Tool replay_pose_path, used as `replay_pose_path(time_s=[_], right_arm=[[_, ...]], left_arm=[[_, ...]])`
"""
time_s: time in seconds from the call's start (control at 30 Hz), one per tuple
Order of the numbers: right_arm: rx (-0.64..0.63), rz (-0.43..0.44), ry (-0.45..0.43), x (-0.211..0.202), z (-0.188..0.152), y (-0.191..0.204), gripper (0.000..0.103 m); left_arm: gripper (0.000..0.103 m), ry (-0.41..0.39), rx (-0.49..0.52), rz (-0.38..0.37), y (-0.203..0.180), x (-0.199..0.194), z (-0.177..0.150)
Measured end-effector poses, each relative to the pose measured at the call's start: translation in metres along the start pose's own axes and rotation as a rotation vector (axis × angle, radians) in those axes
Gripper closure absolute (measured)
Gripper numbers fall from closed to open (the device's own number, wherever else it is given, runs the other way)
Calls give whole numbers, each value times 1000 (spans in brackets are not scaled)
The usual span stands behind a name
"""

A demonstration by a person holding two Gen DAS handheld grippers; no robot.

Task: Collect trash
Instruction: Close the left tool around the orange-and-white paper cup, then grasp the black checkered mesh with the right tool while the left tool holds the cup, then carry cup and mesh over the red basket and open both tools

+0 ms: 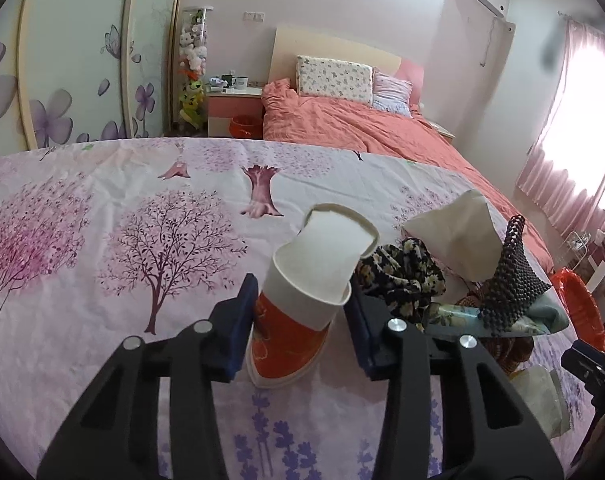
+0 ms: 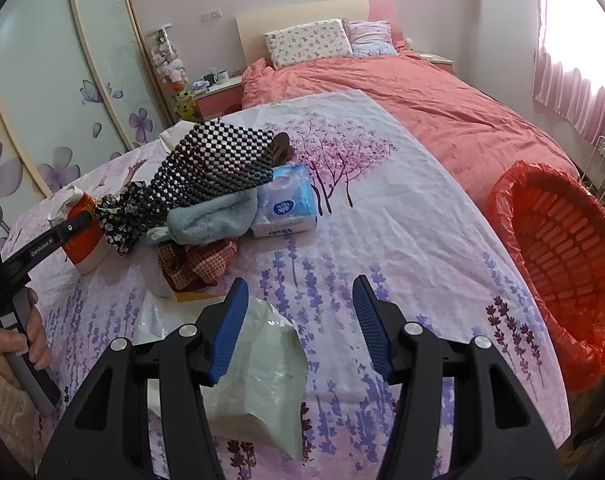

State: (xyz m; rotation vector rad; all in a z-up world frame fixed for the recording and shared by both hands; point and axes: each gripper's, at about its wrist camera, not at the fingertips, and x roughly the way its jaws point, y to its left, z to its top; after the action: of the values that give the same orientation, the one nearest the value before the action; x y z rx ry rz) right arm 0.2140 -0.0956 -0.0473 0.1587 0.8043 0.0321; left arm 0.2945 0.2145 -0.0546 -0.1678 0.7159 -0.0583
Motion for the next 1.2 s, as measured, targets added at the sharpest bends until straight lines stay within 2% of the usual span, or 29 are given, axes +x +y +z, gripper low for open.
replay_pose_path(time_s=[0.4, 0.57, 0.73, 0.8, 0.87, 0.9, 0.93, 0.97, 1.0, 1.03, 1.1, 1.2], right_arm=[[18, 62, -70, -6, 34, 11, 48], [48, 108, -48, 17, 54, 20, 48], [39, 140, -22, 41, 64, 49, 48], [9, 130, -15, 49, 67, 61, 37], [-29, 99, -9, 57, 67, 68, 36], [-48, 80, 1, 61, 66, 70, 39], [-59, 75, 10, 63, 64, 70, 54], [-68, 79, 20, 65, 62, 69, 61], [-75, 79, 32, 65, 60, 68, 76], [-76, 78, 39, 66, 59, 66, 82], [-70, 89, 37, 61, 57, 62, 89], [-60, 100, 20, 48, 56, 56, 90]], left_arm=[[61, -47, -15, 52, 6, -23, 12], [61, -49, -30, 58, 10, -26, 12], [61, -50, -37, 63, 12, -26, 13], [61, -48, -39, 59, 13, -26, 14], [60, -48, -38, 58, 11, -28, 12], [60, -47, -36, 57, 10, -28, 12], [60, -48, -37, 57, 10, -29, 12], [60, -48, -35, 56, 10, -29, 12], [60, -48, -35, 54, 10, -29, 12], [60, -48, -35, 53, 9, -29, 12], [60, -47, -36, 50, 8, -29, 13], [60, -51, -32, 48, 6, -32, 13]])
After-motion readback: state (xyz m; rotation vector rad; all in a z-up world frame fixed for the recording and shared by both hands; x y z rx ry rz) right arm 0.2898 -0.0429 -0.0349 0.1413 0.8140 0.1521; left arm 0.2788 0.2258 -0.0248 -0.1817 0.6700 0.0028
